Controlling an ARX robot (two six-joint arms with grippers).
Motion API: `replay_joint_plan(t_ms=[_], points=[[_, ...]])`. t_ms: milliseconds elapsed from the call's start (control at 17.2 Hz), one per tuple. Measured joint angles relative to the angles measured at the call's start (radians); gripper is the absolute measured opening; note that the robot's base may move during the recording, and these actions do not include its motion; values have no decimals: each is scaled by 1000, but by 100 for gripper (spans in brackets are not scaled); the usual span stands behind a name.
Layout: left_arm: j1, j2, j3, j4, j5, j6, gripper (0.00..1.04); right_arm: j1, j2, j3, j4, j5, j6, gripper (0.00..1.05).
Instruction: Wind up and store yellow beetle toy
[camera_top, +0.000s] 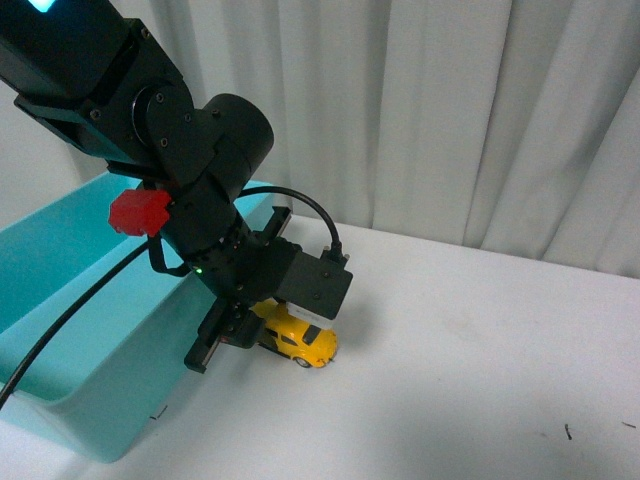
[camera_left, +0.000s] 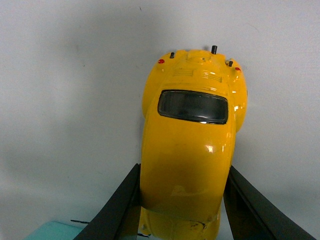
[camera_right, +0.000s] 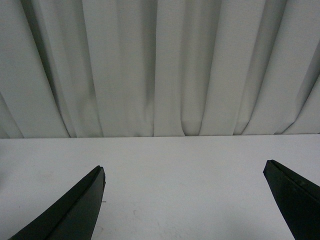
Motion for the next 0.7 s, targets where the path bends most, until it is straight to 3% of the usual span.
replay_joint_plan(t_ms=[291, 408, 582, 699], points=[[-17, -19, 2, -17, 59, -87, 40, 0, 0, 0, 0, 0, 0, 98], [-5, -159, 21, -93, 207, -244, 40, 0, 0, 0, 0, 0, 0, 98], [82, -319, 89, -77, 386, -447, 40, 0, 0, 0, 0, 0, 0, 98], [193, -375, 133, -9, 399, -591, 40, 0, 0, 0, 0, 0, 0, 98]])
